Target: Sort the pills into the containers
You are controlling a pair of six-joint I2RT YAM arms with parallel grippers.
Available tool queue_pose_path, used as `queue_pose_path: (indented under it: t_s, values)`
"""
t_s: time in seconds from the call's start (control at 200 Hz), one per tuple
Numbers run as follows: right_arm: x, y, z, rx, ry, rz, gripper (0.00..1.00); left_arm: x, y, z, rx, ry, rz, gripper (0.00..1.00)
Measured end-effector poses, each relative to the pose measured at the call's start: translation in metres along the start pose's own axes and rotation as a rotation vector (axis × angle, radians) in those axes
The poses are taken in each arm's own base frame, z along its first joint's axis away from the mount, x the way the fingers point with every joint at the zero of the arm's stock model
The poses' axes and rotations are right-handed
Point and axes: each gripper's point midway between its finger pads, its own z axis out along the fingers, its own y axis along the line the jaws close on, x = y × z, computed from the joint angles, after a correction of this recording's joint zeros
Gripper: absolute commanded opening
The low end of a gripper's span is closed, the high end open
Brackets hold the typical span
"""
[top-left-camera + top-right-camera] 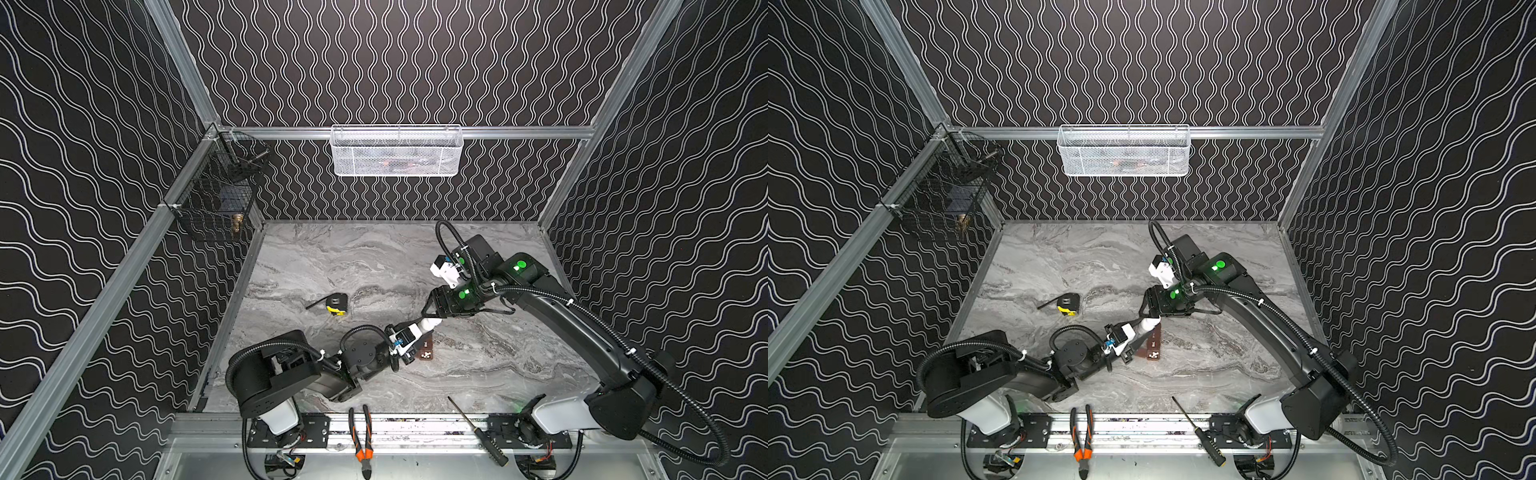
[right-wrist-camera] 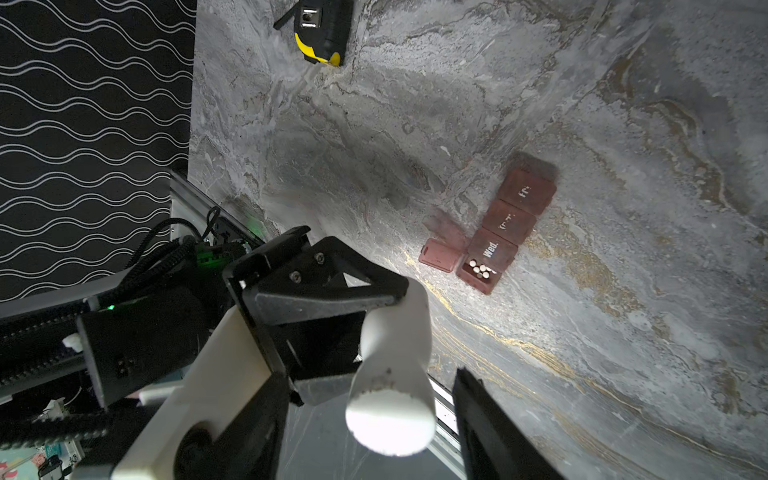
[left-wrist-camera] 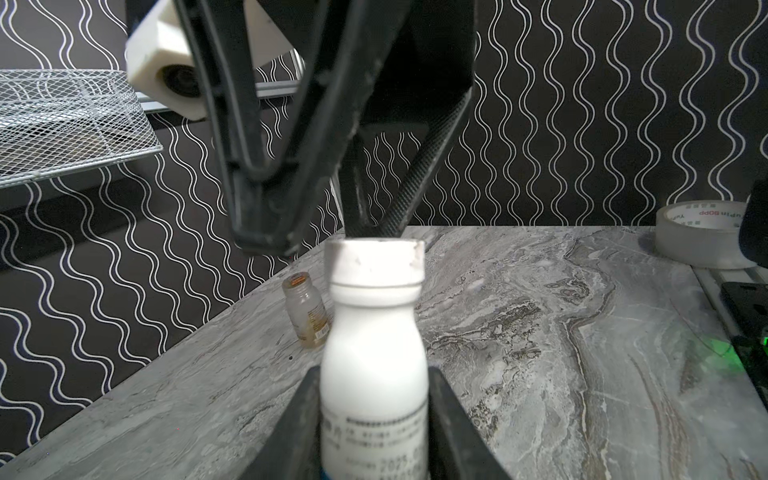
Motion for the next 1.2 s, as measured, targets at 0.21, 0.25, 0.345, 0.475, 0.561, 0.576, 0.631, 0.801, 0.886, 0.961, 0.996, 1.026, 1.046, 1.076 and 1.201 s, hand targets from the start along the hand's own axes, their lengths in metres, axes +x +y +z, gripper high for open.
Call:
queue_pose_path:
  t_s: [0.21, 0.25, 0.345, 0.475, 0.561, 0.576, 0.631, 0.801, 0.886, 0.961, 0.996, 1.026, 1.046, 1.076, 1.201]
  values:
    - [0.009, 0.003, 0.000, -0.015, 0.013, -0.007, 0.63, -0.001, 0.000, 0.001, -0.002, -0.005, 0.000, 0.00]
    - [0.011, 0.003, 0.000, -0.016, 0.016, -0.009, 0.63, -0.001, 0.000, 0.001, -0.001, -0.002, 0.000, 0.00]
    - [0.015, 0.004, 0.000, -0.018, 0.020, -0.013, 0.62, 0.001, 0.000, 0.002, 0.000, 0.002, 0.001, 0.00]
    - [0.022, 0.005, -0.002, -0.021, 0.024, -0.021, 0.61, 0.000, 0.000, 0.002, -0.004, -0.003, 0.000, 0.00]
    - [0.027, 0.009, -0.005, -0.033, 0.026, -0.032, 0.61, 0.000, 0.002, 0.003, -0.009, -0.007, -0.001, 0.00]
    - [0.028, 0.010, -0.005, -0.037, 0.026, -0.034, 0.61, 0.000, 0.002, 0.003, -0.009, -0.007, 0.000, 0.00]
    - [0.029, 0.012, -0.008, -0.043, 0.023, -0.039, 0.61, 0.000, 0.002, 0.003, -0.010, -0.005, 0.000, 0.00]
    - [0.020, 0.007, -0.013, -0.008, -0.017, -0.029, 0.67, 0.000, 0.002, 0.003, -0.010, -0.005, 0.000, 0.00]
    - [0.009, 0.003, -0.014, 0.020, -0.040, -0.019, 0.67, 0.000, 0.002, 0.002, -0.009, -0.006, -0.017, 0.00]
    - [0.002, -0.002, -0.012, 0.042, -0.044, -0.009, 0.68, 0.000, 0.002, 0.001, -0.007, -0.006, -0.017, 0.00]
    - [-0.002, -0.003, -0.011, 0.049, -0.048, -0.004, 0.68, 0.000, 0.002, 0.000, -0.006, -0.004, -0.018, 0.00]
    - [-0.004, -0.003, -0.011, 0.051, -0.049, -0.004, 0.68, 0.000, 0.002, 0.000, -0.006, -0.004, -0.018, 0.00]
    - [-0.006, -0.003, -0.011, 0.050, -0.051, -0.004, 0.68, 0.000, 0.002, 0.000, -0.006, -0.003, -0.018, 0.00]
    - [-0.009, -0.001, -0.010, 0.048, -0.052, -0.006, 0.68, 0.000, 0.002, 0.000, -0.006, -0.004, -0.018, 0.00]
    - [-0.014, 0.001, -0.005, 0.039, -0.039, -0.005, 0.68, 0.000, 0.002, 0.000, -0.006, -0.005, -0.019, 0.00]
